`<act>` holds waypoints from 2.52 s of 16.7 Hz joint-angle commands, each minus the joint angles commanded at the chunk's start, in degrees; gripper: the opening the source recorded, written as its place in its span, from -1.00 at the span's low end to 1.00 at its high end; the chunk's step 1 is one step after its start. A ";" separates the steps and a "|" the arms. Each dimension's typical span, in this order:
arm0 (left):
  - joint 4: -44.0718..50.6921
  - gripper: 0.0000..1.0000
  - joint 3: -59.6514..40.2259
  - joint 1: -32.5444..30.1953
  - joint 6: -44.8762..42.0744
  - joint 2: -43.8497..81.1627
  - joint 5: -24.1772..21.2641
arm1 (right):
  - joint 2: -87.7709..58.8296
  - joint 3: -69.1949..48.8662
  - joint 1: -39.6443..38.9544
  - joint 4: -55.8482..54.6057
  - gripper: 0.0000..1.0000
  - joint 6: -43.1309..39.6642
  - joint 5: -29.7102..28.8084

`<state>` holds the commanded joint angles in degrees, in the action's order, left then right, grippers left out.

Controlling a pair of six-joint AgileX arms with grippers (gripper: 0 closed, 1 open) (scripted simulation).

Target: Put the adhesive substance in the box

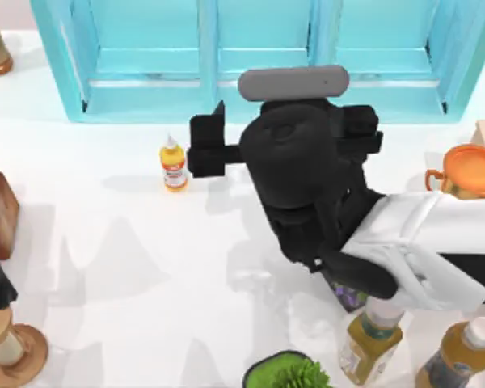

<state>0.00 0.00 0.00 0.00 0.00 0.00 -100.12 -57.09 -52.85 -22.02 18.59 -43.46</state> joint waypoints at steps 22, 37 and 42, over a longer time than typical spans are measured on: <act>0.00 1.00 0.00 0.00 0.00 0.00 0.00 | -46.57 -31.74 -7.25 -11.69 1.00 2.08 -16.82; 0.00 1.00 0.00 0.00 0.00 0.00 0.00 | -54.50 -43.22 -1.29 -12.15 0.85 -2.82 -11.45; 0.00 1.00 0.00 0.00 0.00 0.00 0.00 | -54.50 -43.22 -1.29 -12.15 0.10 -2.82 -11.45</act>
<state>0.00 0.00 0.00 0.00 0.00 0.00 -154.62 -100.31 -54.14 -34.18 15.77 -54.91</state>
